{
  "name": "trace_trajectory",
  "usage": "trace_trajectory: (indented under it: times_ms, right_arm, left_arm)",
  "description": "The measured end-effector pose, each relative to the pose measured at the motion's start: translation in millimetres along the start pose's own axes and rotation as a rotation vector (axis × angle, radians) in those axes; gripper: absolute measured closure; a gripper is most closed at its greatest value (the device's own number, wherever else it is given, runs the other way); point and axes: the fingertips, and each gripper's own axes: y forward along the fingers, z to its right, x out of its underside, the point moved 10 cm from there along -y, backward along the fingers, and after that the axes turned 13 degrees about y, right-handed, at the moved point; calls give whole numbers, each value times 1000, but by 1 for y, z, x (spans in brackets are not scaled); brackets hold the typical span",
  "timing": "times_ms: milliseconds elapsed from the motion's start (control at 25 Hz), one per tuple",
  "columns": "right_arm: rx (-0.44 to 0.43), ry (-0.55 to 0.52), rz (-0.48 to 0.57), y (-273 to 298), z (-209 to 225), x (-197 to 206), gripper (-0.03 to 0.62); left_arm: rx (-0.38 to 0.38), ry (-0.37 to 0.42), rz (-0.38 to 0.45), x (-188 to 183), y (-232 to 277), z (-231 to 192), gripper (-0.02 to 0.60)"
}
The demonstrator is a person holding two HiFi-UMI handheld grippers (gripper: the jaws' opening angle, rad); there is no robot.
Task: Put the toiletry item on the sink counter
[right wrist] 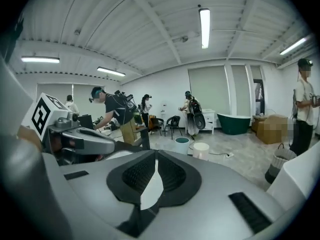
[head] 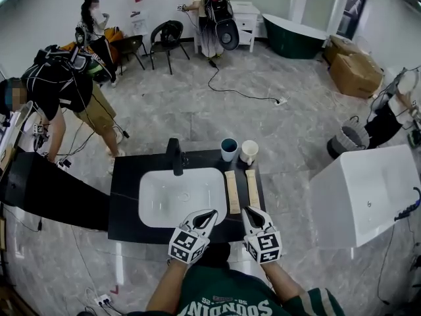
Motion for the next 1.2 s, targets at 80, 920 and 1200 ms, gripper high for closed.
trace_trajectory:
  times_ms: [80, 920, 1200]
  right_arm:
    - [-8, -6, 14, -3, -4, -1, 543]
    - [-19, -26, 1, -9, -6, 13, 553]
    - [-23, -22, -1, -3, -4, 7, 554]
  left_arm:
    - [-2, 3, 3, 0, -1, 3, 571]
    - [7, -17, -5, 4, 2, 14, 571]
    - [19, -20, -18, 7, 12, 11, 571]
